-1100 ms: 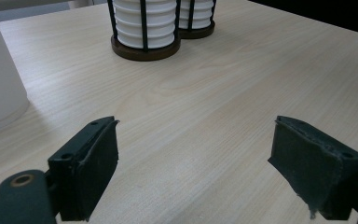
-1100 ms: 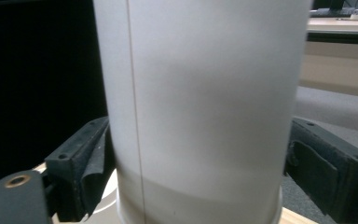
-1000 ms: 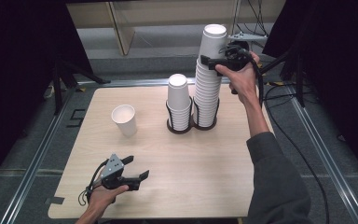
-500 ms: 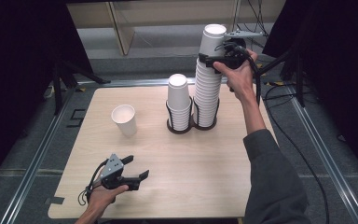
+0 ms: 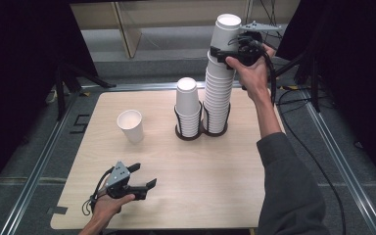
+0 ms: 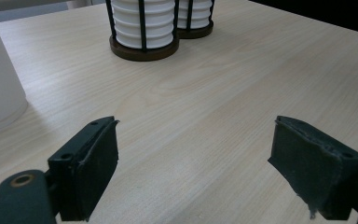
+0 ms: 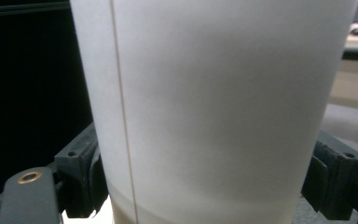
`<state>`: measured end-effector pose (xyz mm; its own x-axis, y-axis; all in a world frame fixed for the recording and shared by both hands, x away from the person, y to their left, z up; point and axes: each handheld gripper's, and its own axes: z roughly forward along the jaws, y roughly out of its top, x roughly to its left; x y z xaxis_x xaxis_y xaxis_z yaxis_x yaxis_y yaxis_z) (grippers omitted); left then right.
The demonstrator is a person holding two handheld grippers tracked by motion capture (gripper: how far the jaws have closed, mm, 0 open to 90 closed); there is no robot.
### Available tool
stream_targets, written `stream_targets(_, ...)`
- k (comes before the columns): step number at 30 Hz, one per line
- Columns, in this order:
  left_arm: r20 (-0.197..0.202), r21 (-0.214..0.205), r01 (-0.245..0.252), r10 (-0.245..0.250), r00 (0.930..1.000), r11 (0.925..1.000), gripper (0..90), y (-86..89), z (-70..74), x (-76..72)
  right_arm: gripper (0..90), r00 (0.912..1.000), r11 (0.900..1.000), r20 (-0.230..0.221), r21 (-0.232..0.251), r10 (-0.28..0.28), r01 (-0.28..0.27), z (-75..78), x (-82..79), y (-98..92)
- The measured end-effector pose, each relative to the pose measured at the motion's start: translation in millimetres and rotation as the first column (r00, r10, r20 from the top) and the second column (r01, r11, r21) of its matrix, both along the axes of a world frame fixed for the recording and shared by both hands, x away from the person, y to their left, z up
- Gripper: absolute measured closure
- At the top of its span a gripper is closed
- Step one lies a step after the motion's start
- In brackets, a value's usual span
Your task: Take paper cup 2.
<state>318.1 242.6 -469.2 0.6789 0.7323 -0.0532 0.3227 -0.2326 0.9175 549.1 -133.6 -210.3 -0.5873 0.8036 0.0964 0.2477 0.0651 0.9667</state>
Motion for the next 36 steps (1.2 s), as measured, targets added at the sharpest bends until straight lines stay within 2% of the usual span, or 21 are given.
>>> stream_targets(7,0.002,-0.003,0.009,-0.009,1.0,1.0,14.5,-0.5,-0.4,0.3,17.4,0.9977,0.9995,0.065,0.026,-0.018,0.016,24.8,-7.5,-4.3)
stream_targets(9,0.005,0.004,0.004,-0.004,1.0,1.0,14.5,-0.4,-0.3,0.2,17.4,0.9972,0.999,0.072,0.042,-0.021,0.018,29.5,-9.1,-6.8)
stream_targets(13,-0.002,0.014,0.001,-0.001,1.0,0.9999,14.5,-0.3,-0.1,-0.2,17.5,0.9931,0.997,0.115,0.076,-0.025,0.016,43.6,-16.5,-14.6)
stream_targets(15,0.004,0.008,0.008,-0.008,1.0,0.9999,14.5,-0.6,-0.7,0.6,17.5,0.9921,0.9951,0.123,0.098,-0.026,0.014,50.2,-21.0,-18.7)
stream_targets(17,-0.001,0.019,0.003,-0.003,1.0,0.9998,14.5,0.0,0.0,-0.2,17.6,0.9911,0.994,0.13,0.109,-0.029,0.015,57.1,-26.8,-25.6)
stream_targets(21,0.004,0.009,-0.001,0.001,1.0,1.0,14.5,-0.3,-0.2,0.0,17.6,0.9885,0.9965,0.148,0.082,-0.03,0.018,62.6,-39.5,-38.8)
stream_targets(26,-0.004,0.019,-0.002,0.002,1.0,0.9998,14.5,-0.2,0.1,-0.1,17.6,0.9896,0.9985,0.141,0.048,-0.032,0.026,55.6,-57.6,-60.3)
stream_targets(27,0.0,0.023,-0.001,0.001,1.0,0.9997,14.6,-0.1,0.4,0.2,17.6,0.9922,0.9981,0.121,0.058,-0.029,0.022,51.5,-63.0,-63.8)
stream_targets(28,0.002,0.013,0.001,-0.001,1.0,0.9999,14.5,-0.5,-0.2,0.7,17.6,0.9911,0.9991,0.13,0.035,-0.029,0.025,47.6,-65.7,-68.5)
stream_targets(29,0.008,0.004,0.005,-0.005,1.0,1.0,14.5,-0.9,-0.8,1.5,17.6,0.9927,0.999,0.118,0.041,-0.025,0.02,44.5,-68.9,-70.3)
stream_targets(30,0.003,0.018,-0.002,0.002,1.0,0.9998,14.5,-0.5,-0.2,1.0,17.6,0.9924,0.9993,0.121,0.031,-0.022,0.019,39.9,-72.1,-73.6)
stream_targets(31,0.006,-0.001,0.003,-0.003,1.0,1.0,14.5,-1.3,-1.3,1.9,17.6,0.9934,0.9995,0.113,0.026,-0.022,0.019,35.2,-75.7,-76.5)
stream_targets(33,-0.002,0.02,-0.001,0.001,1.0,0.9998,14.5,-0.4,-0.6,1.5,17.6,0.9951,0.9997,0.097,0.023,-0.014,0.012,24.3,-82.4,-80.7)
stream_targets(36,0.001,0.014,-0.001,0.001,1.0,0.9999,14.6,-0.8,-0.6,2.0,17.6,0.9971,0.9998,0.076,0.021,-0.005,0.004,3.3,-93.4,-85.8)
